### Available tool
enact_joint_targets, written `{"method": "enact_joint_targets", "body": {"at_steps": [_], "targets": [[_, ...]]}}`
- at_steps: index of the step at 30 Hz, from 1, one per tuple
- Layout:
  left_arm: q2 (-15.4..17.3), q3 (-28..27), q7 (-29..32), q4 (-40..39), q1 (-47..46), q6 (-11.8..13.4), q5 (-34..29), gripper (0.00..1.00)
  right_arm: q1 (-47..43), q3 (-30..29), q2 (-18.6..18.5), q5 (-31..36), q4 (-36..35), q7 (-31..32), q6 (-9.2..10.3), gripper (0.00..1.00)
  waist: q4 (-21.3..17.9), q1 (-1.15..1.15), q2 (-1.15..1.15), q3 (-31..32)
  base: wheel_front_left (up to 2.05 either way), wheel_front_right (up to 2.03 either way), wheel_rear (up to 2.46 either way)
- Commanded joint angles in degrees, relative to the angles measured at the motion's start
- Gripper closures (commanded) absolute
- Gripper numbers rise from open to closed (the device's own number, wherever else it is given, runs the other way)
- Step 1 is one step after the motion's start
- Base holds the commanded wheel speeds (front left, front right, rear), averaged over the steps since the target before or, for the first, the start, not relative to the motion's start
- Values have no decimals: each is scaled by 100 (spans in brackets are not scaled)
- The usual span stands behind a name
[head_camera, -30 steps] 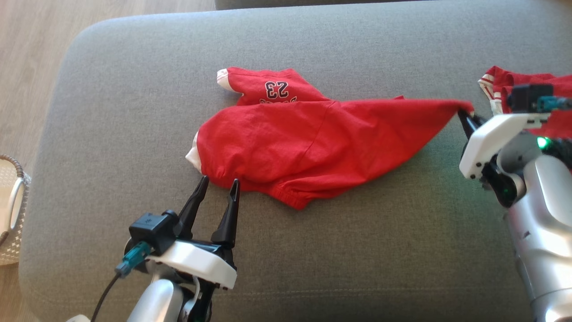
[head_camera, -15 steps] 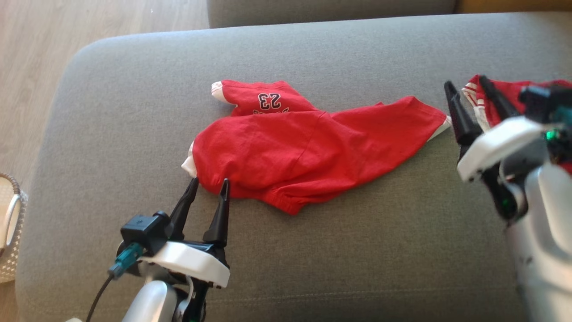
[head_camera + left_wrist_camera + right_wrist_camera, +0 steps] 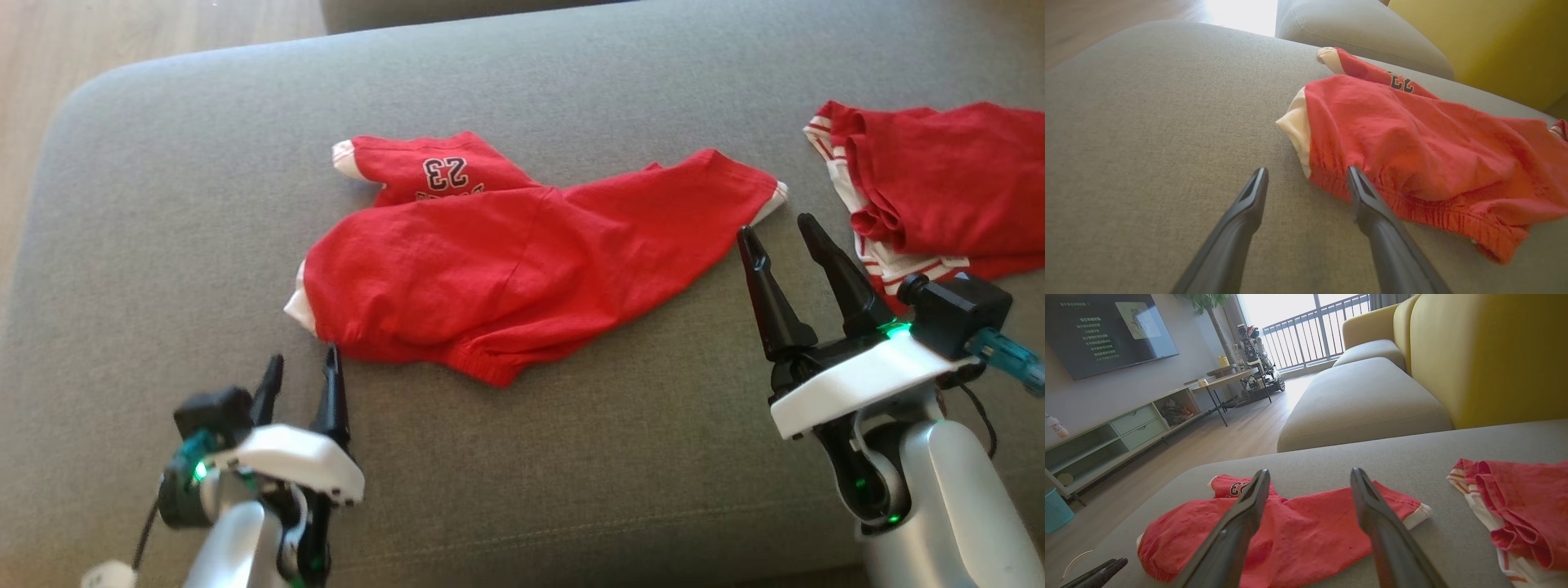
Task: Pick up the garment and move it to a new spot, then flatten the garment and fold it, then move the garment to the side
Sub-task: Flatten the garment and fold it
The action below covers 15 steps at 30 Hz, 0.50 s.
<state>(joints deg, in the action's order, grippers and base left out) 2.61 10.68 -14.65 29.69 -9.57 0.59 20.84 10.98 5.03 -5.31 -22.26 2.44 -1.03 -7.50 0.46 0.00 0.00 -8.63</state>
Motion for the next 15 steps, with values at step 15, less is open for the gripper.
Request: {"method": "enact_joint_targets", "body": {"at_steps": [15], "targets": [[321,-391,7,1931,-1622,199,-95,0,102,163,128,16,-389,-132,1,0,-344,0,0,-265,0,0,0]]}}
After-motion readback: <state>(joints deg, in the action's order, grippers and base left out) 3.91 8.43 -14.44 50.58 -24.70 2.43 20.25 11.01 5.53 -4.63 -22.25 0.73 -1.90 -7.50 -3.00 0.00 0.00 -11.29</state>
